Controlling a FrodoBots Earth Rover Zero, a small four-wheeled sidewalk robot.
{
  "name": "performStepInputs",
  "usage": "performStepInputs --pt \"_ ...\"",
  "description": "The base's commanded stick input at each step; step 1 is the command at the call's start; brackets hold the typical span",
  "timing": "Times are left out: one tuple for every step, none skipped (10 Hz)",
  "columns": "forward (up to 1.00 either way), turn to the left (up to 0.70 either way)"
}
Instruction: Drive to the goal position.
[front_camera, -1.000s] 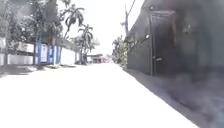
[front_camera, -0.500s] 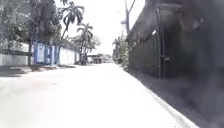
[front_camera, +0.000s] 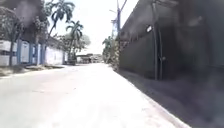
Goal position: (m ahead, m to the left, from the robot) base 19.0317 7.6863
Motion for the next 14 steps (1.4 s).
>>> performStepInputs --pt "1.0 0.0" --pt "1.0 0.0" --pt "1.0 0.0" --pt "1.0 0.0" --pt "1.0 0.0" --pt "1.0 0.0" --pt "1.0 0.0" --pt "1.0 0.0" --pt "1.0 0.0" --pt "1.0 0.0" --pt "1.0 0.0" --pt "1.0 0.0" --pt "1.0 0.0" --pt "1.0 0.0"
